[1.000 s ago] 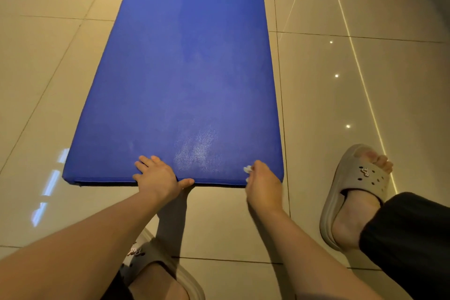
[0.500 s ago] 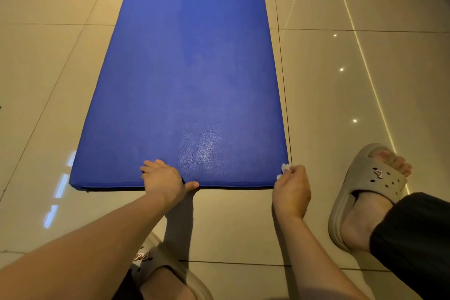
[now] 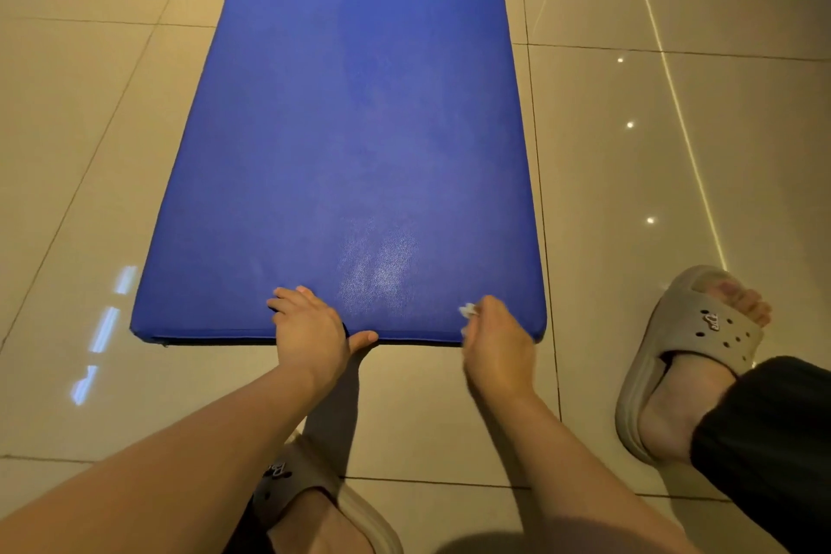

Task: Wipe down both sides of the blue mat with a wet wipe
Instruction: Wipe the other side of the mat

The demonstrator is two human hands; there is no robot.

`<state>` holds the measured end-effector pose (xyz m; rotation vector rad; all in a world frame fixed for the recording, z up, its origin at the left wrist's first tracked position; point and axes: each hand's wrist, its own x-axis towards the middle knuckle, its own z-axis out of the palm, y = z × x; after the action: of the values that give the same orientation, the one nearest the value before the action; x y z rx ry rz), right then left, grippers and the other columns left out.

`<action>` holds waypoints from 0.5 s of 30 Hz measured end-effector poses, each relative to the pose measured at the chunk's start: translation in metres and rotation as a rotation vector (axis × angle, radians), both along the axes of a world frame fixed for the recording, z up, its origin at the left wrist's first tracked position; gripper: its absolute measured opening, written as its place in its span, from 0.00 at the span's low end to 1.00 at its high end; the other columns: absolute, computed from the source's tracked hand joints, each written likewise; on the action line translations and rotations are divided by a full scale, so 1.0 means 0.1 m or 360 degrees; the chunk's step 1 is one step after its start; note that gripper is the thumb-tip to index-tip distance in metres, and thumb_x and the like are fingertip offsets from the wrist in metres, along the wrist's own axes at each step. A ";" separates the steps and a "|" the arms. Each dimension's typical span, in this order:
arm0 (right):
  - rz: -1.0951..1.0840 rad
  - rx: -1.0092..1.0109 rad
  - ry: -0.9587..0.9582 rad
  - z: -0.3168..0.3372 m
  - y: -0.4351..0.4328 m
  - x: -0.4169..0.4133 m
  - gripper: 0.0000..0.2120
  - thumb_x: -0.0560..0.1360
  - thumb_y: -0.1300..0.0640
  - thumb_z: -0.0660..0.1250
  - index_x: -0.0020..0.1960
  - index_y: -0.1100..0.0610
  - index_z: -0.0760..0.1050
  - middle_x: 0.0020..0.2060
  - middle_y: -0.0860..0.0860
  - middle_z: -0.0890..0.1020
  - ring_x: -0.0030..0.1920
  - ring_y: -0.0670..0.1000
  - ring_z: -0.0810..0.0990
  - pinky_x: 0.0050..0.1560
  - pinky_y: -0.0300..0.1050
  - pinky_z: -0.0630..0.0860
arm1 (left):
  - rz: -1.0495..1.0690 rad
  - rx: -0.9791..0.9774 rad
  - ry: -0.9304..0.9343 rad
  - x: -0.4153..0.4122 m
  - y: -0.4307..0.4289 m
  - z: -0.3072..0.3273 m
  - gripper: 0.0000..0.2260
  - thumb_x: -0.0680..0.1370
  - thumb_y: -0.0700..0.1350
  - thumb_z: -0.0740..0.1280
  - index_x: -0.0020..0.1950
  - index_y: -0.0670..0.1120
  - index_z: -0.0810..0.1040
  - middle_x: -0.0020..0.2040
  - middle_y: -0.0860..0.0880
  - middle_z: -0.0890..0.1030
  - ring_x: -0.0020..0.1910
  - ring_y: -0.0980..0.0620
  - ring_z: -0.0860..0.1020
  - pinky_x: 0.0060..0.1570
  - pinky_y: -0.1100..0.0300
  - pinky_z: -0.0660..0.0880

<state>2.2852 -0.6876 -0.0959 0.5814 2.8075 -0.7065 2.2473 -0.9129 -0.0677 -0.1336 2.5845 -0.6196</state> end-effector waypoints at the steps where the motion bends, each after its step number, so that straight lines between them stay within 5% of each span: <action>1: -0.0119 0.0039 0.0026 0.00 0.16 0.04 0.04 0.82 0.54 0.64 0.50 0.54 0.71 0.45 0.50 0.81 0.40 0.49 0.79 0.38 0.45 0.77 | -0.0004 -0.0007 0.0001 0.00 0.01 0.00 0.58 0.70 0.80 0.45 0.79 0.31 0.54 0.76 0.29 0.62 0.73 0.31 0.67 0.69 0.48 0.72; 7: -0.0160 0.0003 0.0084 0.04 -0.31 0.02 0.04 0.80 0.56 0.64 0.54 0.55 0.72 0.45 0.50 0.78 0.45 0.54 0.81 0.40 0.46 0.76 | 0.0011 0.0062 0.0017 0.00 -0.04 0.01 0.59 0.68 0.81 0.48 0.77 0.31 0.56 0.75 0.29 0.64 0.72 0.32 0.68 0.68 0.48 0.72; 15: 0.0555 -0.0018 0.0112 -0.02 -1.40 -0.20 0.09 0.83 0.56 0.63 0.62 0.57 0.73 0.54 0.54 0.81 0.52 0.55 0.83 0.50 0.46 0.79 | -0.0101 0.0363 0.0089 0.09 -0.39 -0.08 0.52 0.71 0.77 0.60 0.80 0.41 0.54 0.76 0.36 0.63 0.72 0.37 0.66 0.68 0.47 0.70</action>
<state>2.2657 -0.8274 -0.0984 0.0591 2.8569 -0.6799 2.2567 -0.9522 -0.0754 0.0057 2.7003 -0.3436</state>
